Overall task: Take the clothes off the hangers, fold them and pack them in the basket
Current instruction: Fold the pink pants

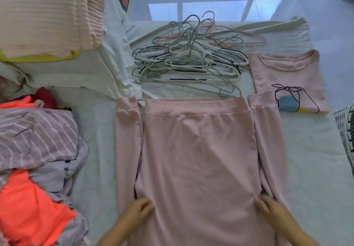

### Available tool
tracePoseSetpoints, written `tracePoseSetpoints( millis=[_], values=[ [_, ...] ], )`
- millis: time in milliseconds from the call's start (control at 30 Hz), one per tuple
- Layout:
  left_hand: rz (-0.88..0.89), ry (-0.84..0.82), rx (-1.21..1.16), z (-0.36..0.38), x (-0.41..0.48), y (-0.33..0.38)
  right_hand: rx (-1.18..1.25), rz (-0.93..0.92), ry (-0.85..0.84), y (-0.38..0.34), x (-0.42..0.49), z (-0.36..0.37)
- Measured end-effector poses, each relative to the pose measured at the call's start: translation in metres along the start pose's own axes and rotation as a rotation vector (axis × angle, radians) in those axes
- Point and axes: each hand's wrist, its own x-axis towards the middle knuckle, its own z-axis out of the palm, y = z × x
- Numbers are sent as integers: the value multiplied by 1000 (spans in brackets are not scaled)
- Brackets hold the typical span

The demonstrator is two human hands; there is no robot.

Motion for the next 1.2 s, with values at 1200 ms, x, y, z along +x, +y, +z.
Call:
tracePoseSetpoints(
  millis=[1200],
  values=[
    [103, 838, 158, -119, 279, 134, -263, -581, 777, -148, 244, -53]
  ],
)
